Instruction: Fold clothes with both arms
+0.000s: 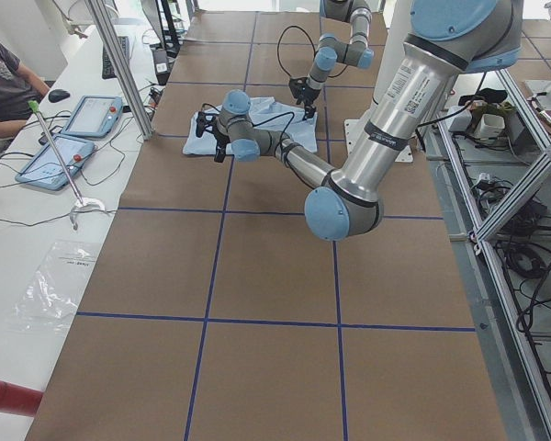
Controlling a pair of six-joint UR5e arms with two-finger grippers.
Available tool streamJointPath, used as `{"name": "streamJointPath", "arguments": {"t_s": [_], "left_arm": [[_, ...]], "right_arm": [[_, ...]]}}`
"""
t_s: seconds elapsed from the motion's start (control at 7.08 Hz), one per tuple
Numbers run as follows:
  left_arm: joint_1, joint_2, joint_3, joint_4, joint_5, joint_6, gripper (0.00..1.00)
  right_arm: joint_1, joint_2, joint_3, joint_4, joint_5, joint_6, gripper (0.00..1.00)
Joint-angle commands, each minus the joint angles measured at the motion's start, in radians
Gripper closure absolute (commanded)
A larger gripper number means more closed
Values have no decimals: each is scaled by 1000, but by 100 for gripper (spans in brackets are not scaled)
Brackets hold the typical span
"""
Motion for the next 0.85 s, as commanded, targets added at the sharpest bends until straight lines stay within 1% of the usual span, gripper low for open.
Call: {"name": "streamJointPath", "arguments": {"t_s": [0.0, 0.57, 0.71], "left_arm": [[1, -1, 0, -1, 1, 0, 0], [5, -3, -3, -1, 1, -9, 0], [9, -6, -2, -2, 3, -11, 0]], "right_arm": [[8, -4, 1, 1, 10, -45, 0], [37, -37, 2, 1, 22, -82, 0], [58, -54, 5, 4, 50, -95, 0]]}}
